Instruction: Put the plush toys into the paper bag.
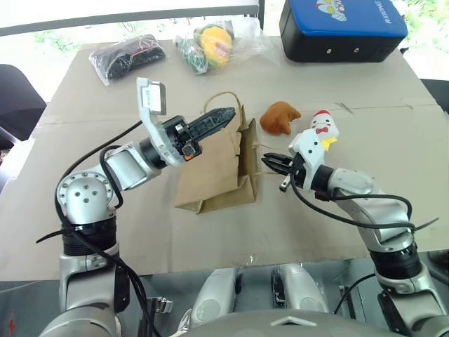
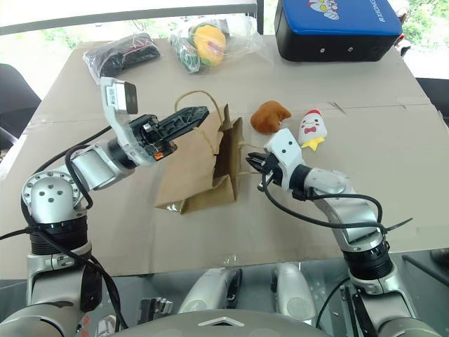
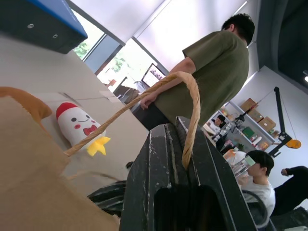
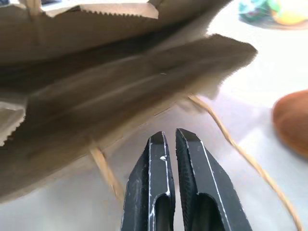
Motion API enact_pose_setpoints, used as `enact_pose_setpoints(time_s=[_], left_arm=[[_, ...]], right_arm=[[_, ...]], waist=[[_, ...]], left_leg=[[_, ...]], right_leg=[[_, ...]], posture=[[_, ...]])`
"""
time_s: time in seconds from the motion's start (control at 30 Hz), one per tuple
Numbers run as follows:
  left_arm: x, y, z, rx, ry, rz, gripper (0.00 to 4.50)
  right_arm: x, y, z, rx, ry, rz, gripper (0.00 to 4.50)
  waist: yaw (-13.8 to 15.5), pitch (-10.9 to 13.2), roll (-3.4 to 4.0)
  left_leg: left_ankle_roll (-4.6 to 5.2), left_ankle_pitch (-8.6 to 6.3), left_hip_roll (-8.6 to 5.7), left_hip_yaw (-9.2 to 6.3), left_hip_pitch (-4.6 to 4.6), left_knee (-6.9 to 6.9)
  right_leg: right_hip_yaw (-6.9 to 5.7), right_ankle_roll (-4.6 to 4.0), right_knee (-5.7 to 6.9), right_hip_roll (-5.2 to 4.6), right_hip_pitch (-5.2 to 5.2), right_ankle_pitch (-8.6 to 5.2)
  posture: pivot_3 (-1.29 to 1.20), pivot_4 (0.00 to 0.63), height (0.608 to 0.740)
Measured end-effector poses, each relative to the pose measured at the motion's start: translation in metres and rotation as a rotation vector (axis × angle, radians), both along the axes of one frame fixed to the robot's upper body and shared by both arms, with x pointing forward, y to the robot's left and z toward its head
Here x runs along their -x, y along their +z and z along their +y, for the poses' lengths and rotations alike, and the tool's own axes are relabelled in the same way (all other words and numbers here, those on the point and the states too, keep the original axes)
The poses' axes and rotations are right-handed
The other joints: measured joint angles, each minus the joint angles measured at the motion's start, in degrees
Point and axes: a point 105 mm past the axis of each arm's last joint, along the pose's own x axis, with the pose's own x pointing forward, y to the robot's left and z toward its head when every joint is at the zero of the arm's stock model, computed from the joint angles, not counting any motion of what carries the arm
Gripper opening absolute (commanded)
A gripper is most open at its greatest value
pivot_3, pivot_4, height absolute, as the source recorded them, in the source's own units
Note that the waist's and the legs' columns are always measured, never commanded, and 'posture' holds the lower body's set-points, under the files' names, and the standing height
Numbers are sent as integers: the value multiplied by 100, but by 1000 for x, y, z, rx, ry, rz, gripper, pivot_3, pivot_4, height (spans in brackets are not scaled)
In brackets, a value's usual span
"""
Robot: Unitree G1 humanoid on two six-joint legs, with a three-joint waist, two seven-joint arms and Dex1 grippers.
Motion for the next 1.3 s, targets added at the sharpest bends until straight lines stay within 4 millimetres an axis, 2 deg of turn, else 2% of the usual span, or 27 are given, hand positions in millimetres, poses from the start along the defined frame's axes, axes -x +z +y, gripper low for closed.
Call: enact_pose_setpoints(time_s=[0.1,0.17,0.3,0.4,0.47,0.57,0.7,0.87,0.97,1.03,1.2,1.3], left_arm=[[0,-7,-2,-27,-3,2,0],[0,-9,-4,-34,-12,1,0],[0,-12,-6,-57,-20,-11,0],[2,-13,-9,-68,-40,-33,0],[3,-13,-11,-70,-45,-45,0],[2,-13,-11,-73,-41,-57,0],[5,-12,-13,-79,-51,-83,0],[5,-12,-13,-94,-39,-98,0],[5,-8,-12,-89,-16,-128,0],[2,0,-6,-80,25,-153,0],[-5,29,7,-44,120,-238,0],[-8,39,9,-40,149,-264,0]], right_arm=[[-3,-1,-13,-25,-62,26,80],[-1,4,-11,-79,-43,45,80],[5,24,4,-147,65,28,80],[-5,30,34,-138,190,21,80],[-8,20,46,-131,239,57,80],[-12,-7,67,-130,318,163,80],[-17,-29,81,-140,369,226,80],[-16,-34,99,-212,434,262,80],[-16,-44,110,-207,451,272,80],[-17,-54,114,-203,429,284,80],[-24,-57,122,-204,356,224,80],[-28,-59,126,-175,311,174,80]], waist=[[16,0,0],[8,0,0],[-42,1,2],[-37,2,3],[-13,2,2],[-10,3,-1],[-14,4,-2],[-44,5,-1],[-46,5,0],[-39,5,-1],[-33,4,-1],[-40,4,-2]], left_leg=[[0,0,0,-1,0,-1],[0,0,0,-1,-1,-2],[0,0,0,2,5,-6],[-1,1,1,3,9,-9],[-1,1,1,1,6,-11],[2,-1,-1,2,-1,-8],[1,-1,-1,0,0,-6],[1,0,-1,0,3,-9],[0,-1,0,0,3,-10],[0,-1,-1,0,1,-8],[0,-1,-1,0,4,-4],[-1,0,-1,0,6,-4]], right_leg=[[0,0,0,0,1,0],[0,0,0,0,0,0],[6,0,1,2,0,0],[8,-1,2,4,0,-1],[5,-1,-2,3,0,-1],[6,0,-9,0,-2,0],[5,0,-6,1,-4,0],[5,0,-2,3,-4,0],[5,0,-3,2,-4,0],[5,0,-3,2,-6,0],[5,0,-1,3,-5,0],[6,0,1,4,-4,0]], posture=[[0,150,740],[0,150,740],[0,150,740],[0,150,740],[0,150,740],[0,150,740],[0,150,740],[0,150,740],[0,150,740],[0,150,740],[0,150,740],[0,150,740]])
